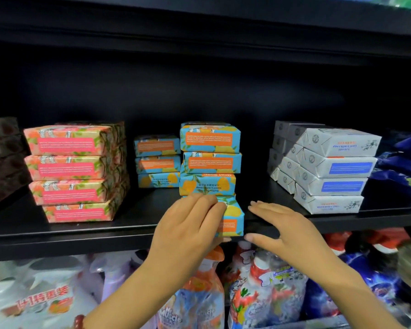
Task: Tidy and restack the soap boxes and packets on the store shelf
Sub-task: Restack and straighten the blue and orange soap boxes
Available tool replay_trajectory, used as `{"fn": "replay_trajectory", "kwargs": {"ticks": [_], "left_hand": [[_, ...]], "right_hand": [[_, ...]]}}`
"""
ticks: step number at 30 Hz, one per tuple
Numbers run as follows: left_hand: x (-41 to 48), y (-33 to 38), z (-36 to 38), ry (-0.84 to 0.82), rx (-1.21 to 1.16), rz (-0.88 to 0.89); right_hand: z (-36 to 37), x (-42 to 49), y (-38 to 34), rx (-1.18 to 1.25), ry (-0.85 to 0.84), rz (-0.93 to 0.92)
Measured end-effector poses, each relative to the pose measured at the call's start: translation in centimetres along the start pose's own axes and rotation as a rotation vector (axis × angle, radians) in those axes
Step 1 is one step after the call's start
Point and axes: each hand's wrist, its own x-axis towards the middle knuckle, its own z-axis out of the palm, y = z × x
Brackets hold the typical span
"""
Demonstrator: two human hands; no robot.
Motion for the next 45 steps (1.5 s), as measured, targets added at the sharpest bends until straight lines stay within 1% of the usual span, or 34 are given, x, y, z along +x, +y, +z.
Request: {"fn": "replay_trajectory", "kwargs": {"ticks": [3, 5, 8, 13, 21, 26, 36, 39, 41, 42, 45], "left_hand": [[-0.3, 0.3, -0.2, -0.05, 0.001, -0.02], [-0.1, 0.5, -0.1, -0.052, -0.005, -0.045], [0.1, 0.8, 0.0, -0.063, -0.029, -0.09], [0.5, 0.7, 0.0, -0.136, -0.073, -0.161], [1.7, 0.3, 0.0, -0.238, -0.212, -0.3], [2.4, 0.0, 0.3, -0.256, -0.272, -0.383], [3.1, -0.9, 1.2, -0.313, -0.344, -0.426], [2.4, -1.2, 0.3, -0.325, -0.363, -0.422], [1.2, -2.0, -0.8, -0.307, -0.359, -0.444], [0.4, -2.5, -1.5, -0.294, -0.35, -0.466], [-2.0, -4.1, -3.6, -0.291, -0.311, -0.546]], "right_hand": [[0.1, 0.0, 0.0, -0.008, 0.02, -0.009], [0.1, 0.0, 0.0, -0.006, 0.03, -0.007], [0.1, -0.1, 0.0, -0.01, 0.028, -0.009], [0.1, -0.1, 0.0, -0.024, 0.021, -0.014], [0.1, -0.1, 0.0, -0.024, 0.013, -0.019], [0.0, 0.0, -0.2, -0.015, 0.022, -0.018], [-0.1, -0.2, -0.5, -0.024, 0.03, -0.008], [-0.4, -0.2, -0.6, -0.032, -0.01, -0.008], [-1.0, -0.1, -0.9, 0.007, -0.027, 0.006], [-1.4, 0.1, -1.2, 0.048, 0.009, 0.017], [-2.6, 1.1, -3.3, 0.208, 0.283, -0.006]]}}
